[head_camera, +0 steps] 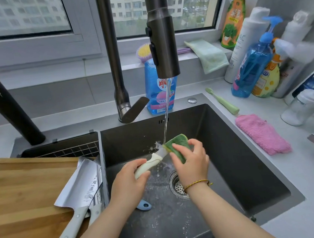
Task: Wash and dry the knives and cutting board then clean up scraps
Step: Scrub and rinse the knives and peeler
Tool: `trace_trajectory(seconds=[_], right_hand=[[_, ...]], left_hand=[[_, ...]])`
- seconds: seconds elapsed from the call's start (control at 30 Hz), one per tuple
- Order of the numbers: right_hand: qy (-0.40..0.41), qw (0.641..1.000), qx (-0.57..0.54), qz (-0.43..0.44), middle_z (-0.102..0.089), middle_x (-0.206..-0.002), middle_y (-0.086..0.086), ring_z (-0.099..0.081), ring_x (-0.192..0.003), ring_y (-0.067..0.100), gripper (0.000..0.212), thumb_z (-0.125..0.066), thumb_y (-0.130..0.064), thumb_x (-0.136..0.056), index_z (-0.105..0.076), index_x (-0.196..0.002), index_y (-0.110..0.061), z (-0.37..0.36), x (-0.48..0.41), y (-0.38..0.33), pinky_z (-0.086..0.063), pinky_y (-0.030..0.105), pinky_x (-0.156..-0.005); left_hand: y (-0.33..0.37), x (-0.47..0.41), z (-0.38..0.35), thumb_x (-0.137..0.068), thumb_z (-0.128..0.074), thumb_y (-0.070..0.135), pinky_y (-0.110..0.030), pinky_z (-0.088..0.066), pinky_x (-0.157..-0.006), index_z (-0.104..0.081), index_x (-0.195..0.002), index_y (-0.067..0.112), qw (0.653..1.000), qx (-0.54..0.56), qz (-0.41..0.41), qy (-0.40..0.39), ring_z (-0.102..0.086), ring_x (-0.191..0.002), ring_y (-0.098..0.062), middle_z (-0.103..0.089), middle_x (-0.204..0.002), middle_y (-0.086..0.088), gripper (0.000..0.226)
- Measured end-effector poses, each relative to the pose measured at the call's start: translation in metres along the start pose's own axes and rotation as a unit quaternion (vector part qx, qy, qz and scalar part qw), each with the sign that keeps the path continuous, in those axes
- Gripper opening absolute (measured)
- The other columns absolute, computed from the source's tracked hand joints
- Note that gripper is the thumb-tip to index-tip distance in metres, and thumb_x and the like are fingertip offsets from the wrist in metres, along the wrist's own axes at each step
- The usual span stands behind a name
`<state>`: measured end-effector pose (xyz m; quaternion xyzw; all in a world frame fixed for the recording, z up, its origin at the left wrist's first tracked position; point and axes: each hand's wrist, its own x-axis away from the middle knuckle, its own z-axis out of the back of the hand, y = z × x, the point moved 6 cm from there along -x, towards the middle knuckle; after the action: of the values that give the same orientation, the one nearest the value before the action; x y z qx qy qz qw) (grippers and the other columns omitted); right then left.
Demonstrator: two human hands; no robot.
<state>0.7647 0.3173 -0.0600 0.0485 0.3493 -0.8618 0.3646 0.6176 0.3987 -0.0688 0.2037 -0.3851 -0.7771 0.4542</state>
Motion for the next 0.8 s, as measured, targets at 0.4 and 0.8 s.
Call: trace_trajectory(seconds=[0.4, 0.8], right_hand=[[0.015, 0.998, 0.051, -0.039, -0.045, -0.129, 0.002, -0.043, -0.119, 0.019, 0.027, -0.055, -0.027, -0.089, -0.064, -0.115, -0.025, 0.001, 0.002, 0.035, -0.027, 0.031, -0.099], [0.071, 0.991, 0.091, -0.073, -0.065, -0.091, 0.015, -0.064, -0.075, 0.038, 0.033, -0.088, -0.007, -0.048, -0.075, -0.077, -0.016, 0.089, 0.061, 0.076, -0.049, 0.046, -0.069]], left_hand=[[-0.002, 0.011, -0.004, -0.088, -0.058, 0.014, -0.014, -0.031, -0.081, -0.058, -0.121, 0.017, 1.0, 0.009, -0.009, -0.018, -0.047, -0.097, -0.005, -0.058, -0.118, 0.005, 0.033], [0.002, 0.021, -0.016, -0.088, -0.058, 0.009, -0.019, -0.033, -0.064, -0.058, -0.12, 0.01, 0.998, 0.053, -0.002, -0.043, -0.049, -0.086, -0.012, -0.057, -0.101, 0.0, 0.032]])
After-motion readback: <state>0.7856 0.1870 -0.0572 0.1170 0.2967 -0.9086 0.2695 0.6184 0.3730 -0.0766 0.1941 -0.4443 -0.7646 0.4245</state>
